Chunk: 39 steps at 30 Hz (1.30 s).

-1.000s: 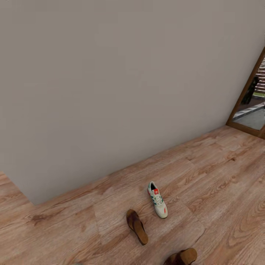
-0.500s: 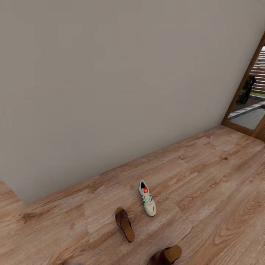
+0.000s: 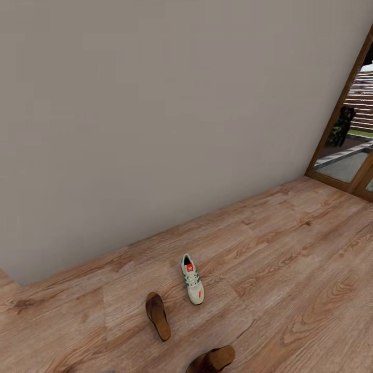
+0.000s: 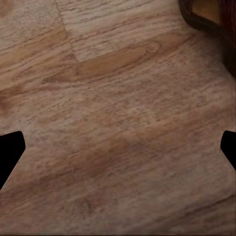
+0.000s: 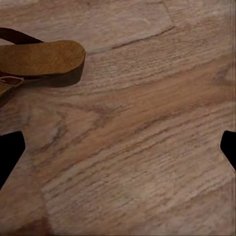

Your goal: Pick up the two gym shoes and the two sandals from the corridor floor and place them onto the hallstand (shoe rack) in the corridor, making sure they are on the rack and not on the floor. Arrange them so the two gym shoes are next to each other and the two sandals are next to each other.

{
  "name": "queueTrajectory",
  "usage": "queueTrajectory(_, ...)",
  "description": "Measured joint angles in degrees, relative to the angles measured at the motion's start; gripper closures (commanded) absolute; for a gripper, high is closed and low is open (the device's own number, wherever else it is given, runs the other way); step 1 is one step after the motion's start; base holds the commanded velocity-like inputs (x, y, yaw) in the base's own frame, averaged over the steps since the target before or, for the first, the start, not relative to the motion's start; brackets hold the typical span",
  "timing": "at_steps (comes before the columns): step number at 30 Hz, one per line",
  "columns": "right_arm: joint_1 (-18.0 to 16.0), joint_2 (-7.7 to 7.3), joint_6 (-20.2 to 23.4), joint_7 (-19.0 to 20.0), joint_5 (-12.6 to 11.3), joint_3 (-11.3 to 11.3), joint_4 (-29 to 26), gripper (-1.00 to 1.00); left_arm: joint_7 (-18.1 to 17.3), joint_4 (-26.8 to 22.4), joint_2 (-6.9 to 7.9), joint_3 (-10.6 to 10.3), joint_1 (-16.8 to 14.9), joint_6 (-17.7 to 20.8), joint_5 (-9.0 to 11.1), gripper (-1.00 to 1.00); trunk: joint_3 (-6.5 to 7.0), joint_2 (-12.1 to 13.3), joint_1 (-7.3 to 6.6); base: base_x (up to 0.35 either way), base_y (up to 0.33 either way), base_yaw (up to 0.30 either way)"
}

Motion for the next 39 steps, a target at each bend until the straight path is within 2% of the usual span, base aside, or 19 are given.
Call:
queueTrajectory(15, 0.0, 0.00, 0.0, 0.0, 0.0, 0.0, 0.0, -1.00, 0.0, 0.0, 0.00, 0.1, 0.0, 0.0, 0.0, -1.00, 0.00, 0.0, 0.00, 0.000, -0.271, 0.059)
queueTrajectory(39, 0.0, 0.00, 0.0, 0.0, 0.0, 0.0, 0.0, -1.00, 0.0, 0.0, 0.01, 0.1, 0.0, 0.0, 0.0, -1.00, 0.00, 0.0, -0.01, 0.045, -0.271, 0.262)
